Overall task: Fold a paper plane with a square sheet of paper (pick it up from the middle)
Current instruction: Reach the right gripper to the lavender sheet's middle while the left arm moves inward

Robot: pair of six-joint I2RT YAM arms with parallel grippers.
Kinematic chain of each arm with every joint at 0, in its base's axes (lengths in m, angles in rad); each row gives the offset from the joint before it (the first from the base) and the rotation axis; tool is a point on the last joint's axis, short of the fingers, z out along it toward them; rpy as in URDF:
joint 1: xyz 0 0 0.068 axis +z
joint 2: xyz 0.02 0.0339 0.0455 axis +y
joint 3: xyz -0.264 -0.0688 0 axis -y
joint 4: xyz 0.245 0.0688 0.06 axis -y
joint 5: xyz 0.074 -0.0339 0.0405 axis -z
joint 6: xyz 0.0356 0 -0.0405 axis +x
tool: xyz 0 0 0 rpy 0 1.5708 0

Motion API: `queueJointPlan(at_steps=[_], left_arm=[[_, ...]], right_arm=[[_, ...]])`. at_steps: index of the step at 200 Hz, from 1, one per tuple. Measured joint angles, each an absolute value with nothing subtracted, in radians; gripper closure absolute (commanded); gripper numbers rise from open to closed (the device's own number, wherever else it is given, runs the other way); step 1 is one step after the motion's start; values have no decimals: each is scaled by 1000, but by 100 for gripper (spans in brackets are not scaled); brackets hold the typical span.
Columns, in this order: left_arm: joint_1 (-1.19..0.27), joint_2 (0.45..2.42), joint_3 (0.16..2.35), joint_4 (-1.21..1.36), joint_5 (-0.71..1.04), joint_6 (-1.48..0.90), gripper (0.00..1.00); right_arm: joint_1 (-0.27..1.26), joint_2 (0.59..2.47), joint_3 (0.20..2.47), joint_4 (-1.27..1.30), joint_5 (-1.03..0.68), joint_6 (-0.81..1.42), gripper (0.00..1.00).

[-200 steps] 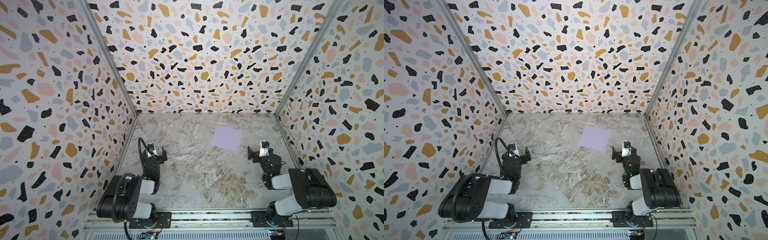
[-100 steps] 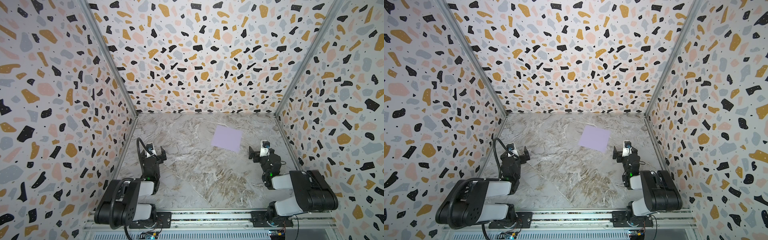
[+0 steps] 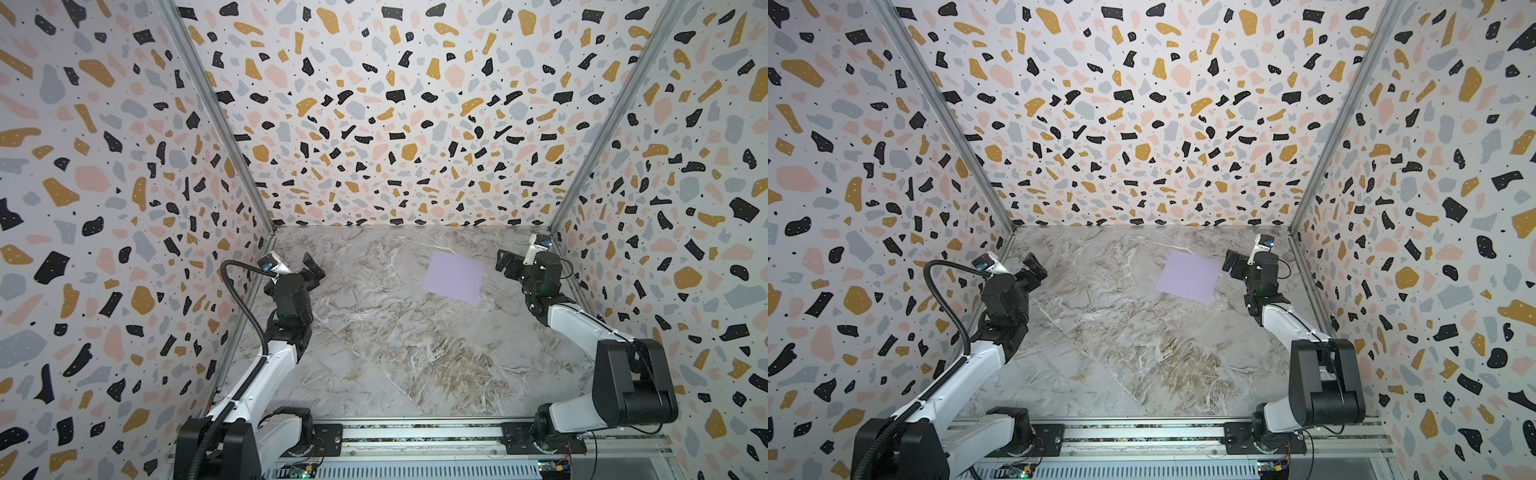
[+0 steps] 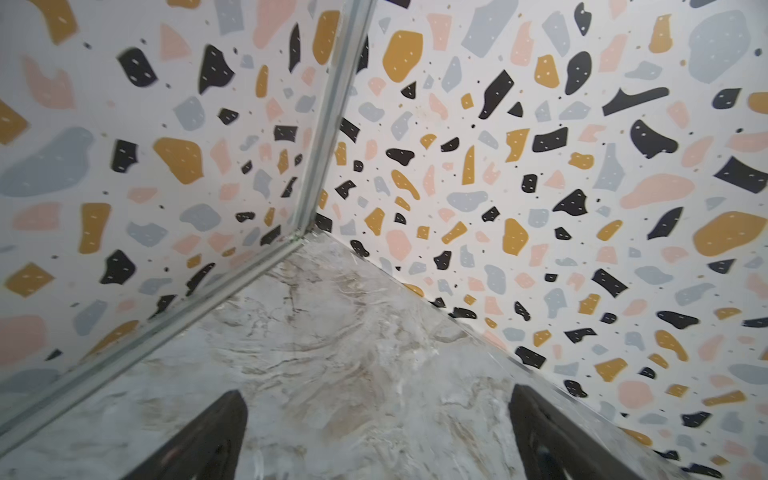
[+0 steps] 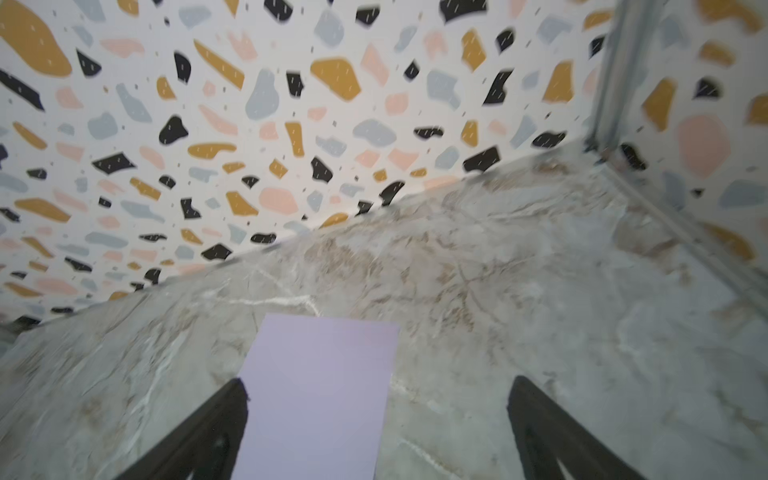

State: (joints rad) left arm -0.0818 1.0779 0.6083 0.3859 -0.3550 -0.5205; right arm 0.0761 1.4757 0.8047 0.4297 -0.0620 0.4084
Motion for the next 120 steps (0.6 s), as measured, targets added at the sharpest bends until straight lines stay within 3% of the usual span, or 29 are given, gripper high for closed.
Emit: queueJointPlan(at_steps=[42,85,120], left_arm=[[-82,1116,620,298,-147,-574,0],[-82,1145,620,289,-18,-580,0],[-83,1177,620,289,46,-580,0]], right_arm=[[139,1666,912,308,-215,425,0],[191,1843,1058,246,-318,446,14],[221,1951,1155,207,-350,460,18]])
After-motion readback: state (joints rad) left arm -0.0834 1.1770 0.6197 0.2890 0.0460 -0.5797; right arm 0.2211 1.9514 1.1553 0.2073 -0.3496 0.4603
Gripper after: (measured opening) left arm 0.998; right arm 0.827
